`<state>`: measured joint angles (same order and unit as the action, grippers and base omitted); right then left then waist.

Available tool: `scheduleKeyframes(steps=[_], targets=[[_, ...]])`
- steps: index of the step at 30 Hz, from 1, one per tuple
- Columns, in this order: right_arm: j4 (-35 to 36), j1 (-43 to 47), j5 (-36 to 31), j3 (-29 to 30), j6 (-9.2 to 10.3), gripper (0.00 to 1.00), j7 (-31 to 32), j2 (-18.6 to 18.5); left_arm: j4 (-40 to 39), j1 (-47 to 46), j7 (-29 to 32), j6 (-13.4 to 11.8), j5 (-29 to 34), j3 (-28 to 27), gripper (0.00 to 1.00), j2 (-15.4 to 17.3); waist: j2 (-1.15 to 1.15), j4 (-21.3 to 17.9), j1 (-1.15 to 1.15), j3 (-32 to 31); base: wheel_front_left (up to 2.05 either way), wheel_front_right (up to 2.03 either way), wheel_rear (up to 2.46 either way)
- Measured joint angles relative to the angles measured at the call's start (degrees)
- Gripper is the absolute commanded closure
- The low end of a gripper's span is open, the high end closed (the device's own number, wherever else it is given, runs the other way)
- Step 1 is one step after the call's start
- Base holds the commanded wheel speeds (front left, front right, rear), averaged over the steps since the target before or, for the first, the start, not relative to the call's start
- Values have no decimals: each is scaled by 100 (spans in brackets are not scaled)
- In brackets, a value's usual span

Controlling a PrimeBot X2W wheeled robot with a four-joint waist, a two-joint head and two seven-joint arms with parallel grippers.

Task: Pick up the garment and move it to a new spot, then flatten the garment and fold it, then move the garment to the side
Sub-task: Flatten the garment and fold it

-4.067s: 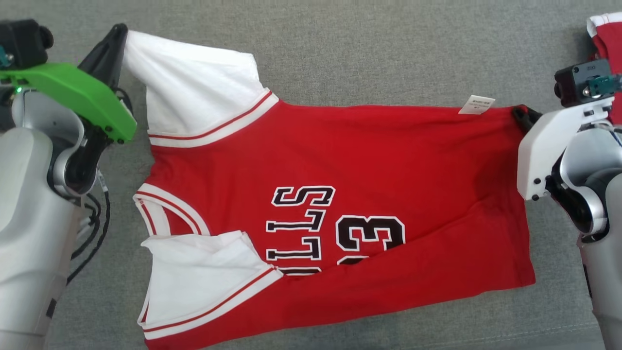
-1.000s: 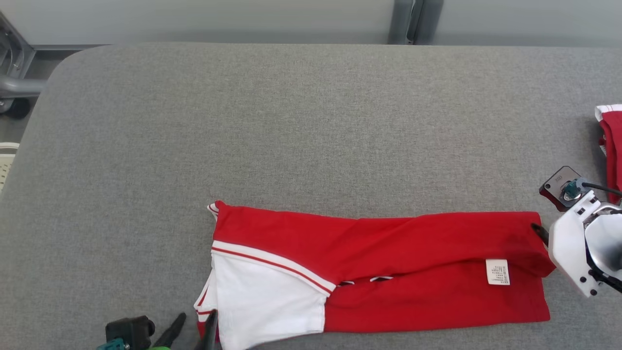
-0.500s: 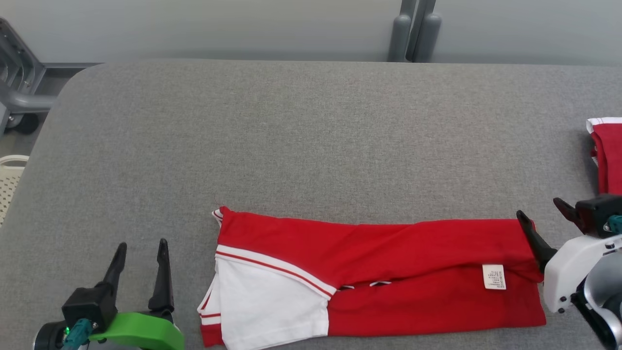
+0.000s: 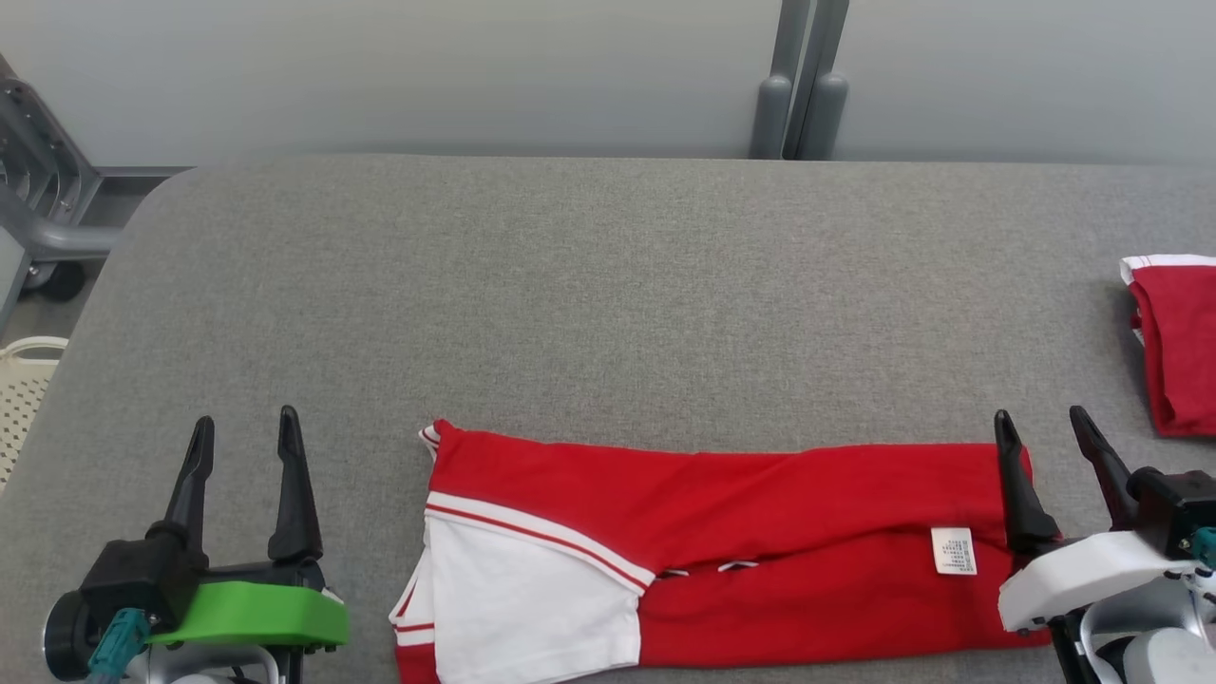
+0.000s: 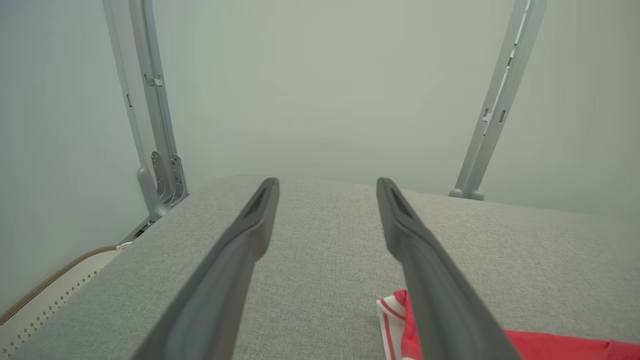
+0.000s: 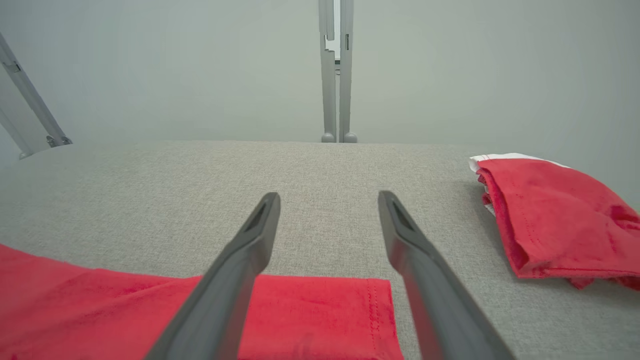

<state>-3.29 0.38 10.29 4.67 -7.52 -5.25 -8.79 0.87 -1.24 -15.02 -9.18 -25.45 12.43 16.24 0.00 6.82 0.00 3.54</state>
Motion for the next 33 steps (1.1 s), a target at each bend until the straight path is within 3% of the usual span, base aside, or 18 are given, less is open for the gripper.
scheduleKeyframes(steps=[5,10,17,33], targets=[[-403,-84,-76,59,0,0,-452,367,366,-26,-1,437,89,-220,0,-207,0,-11,0,-135,0,0,0],[-762,-88,-154,-145,0,0,-617,500,966,-129,-1,896,408,-51,0,-148,0,-68,0,-283,0,0,0],[-1016,-62,-389,-181,0,0,-656,552,1482,-121,0,1079,525,-97,0,-274,0,-247,0,-435,0,0,0],[-982,-60,-377,-198,0,0,-544,587,1556,-24,0,1322,725,-446,0,-599,0,-325,0,-410,0,0,0]])
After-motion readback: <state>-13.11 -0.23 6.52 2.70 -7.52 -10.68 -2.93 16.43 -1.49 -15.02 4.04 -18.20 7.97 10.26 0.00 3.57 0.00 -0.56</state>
